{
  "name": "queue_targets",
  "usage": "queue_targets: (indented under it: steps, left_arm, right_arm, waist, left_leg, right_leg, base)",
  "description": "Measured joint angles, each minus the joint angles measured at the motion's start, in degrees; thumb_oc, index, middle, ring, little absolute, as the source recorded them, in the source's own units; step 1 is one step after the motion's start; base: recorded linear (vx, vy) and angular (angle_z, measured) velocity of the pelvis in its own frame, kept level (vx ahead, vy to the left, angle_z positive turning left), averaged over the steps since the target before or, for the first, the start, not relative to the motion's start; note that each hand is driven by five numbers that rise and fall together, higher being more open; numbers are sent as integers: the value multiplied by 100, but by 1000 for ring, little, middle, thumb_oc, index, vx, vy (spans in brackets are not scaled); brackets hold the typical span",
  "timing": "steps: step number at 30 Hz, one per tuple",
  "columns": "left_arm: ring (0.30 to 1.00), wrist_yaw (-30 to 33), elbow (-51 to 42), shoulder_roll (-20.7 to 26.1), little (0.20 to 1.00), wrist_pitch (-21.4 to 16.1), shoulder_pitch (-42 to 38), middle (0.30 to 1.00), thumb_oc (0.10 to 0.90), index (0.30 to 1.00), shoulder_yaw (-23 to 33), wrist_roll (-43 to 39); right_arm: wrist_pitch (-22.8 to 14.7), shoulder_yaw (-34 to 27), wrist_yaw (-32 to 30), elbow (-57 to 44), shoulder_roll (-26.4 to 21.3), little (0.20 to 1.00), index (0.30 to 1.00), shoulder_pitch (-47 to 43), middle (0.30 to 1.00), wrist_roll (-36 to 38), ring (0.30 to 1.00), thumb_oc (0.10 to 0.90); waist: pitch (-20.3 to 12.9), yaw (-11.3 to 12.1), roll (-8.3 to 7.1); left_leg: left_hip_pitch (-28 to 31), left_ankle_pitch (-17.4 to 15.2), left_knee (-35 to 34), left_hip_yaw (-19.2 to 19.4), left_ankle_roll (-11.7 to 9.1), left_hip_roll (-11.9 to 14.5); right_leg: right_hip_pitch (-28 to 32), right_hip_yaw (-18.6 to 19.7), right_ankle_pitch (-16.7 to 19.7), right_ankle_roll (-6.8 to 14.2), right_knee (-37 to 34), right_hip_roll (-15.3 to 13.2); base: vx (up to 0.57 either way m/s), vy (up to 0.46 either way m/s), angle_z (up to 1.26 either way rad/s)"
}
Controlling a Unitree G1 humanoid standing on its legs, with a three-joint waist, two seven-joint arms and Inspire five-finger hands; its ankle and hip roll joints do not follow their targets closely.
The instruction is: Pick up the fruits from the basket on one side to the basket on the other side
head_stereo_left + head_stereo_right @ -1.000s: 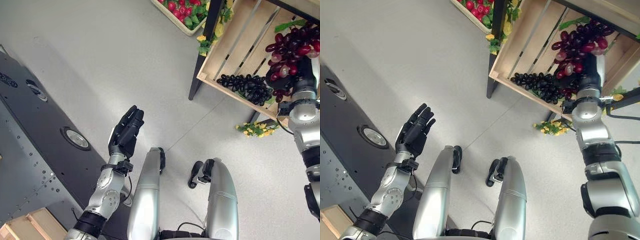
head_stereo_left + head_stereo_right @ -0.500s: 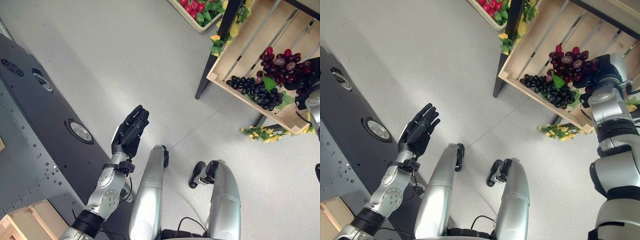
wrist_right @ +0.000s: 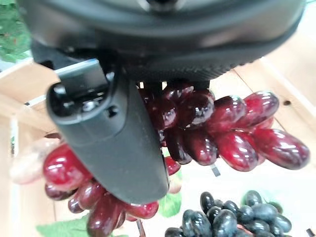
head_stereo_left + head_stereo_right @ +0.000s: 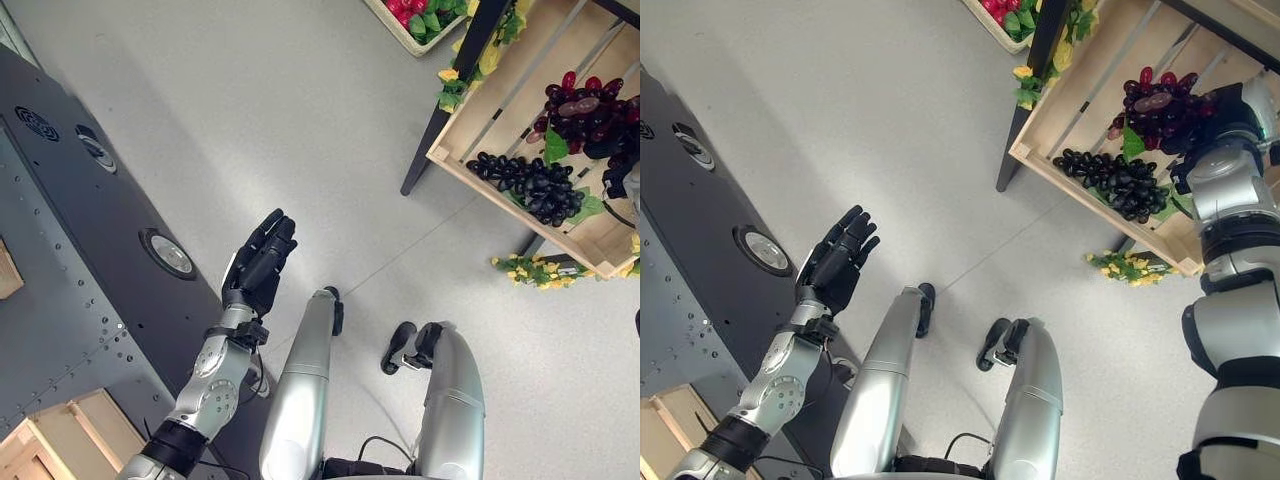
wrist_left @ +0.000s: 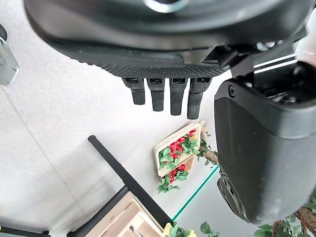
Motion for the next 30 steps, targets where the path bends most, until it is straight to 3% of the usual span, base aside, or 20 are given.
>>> queue_targets:
  steps: [1,17,26,30]
  left_arm:
    - [900,1,-7,1,900,-1,-11,900,800,900,-11,0]
    - [900,26,-55,-6,900,-19,-22,900,800,900,-165,-4]
    - [900,30,-55,-10,900,-232,-62,900,800,900,-231,-127]
    - [900,28,-55,-25,900,-249,-79,900,800,900,-292,-126]
  right_arm:
    - [-13,-9,-1,20,0,900,900,1,900,95,900,800]
    - [-39,-215,-170,115,3,900,900,-153,900,492,900,800]
    - [-19,-212,-97,507,3,900,900,-158,900,477,900,800]
    - [-178,-211,-5,402,12,900,900,-156,900,480,900,800]
  waist:
    - [0,-12,1]
    - [-5,-111,40]
    - [-8,-132,80]
    - [-7,-151,84]
  left_leg:
    - [6,0,4,6,2,-1]
    - [134,40,-174,96,1,9]
    - [503,56,-468,126,-6,6]
    - [621,71,-609,159,-17,12]
  right_leg:
    - [0,12,4,6,2,0]
    - [27,95,19,25,-83,-3]
    - [378,85,61,87,-384,23]
    - [475,88,87,106,-524,41]
  base:
    - [0,0,0]
    - [-5,1,-1]
    - [0,0,0]
    - [-17,9,-1]
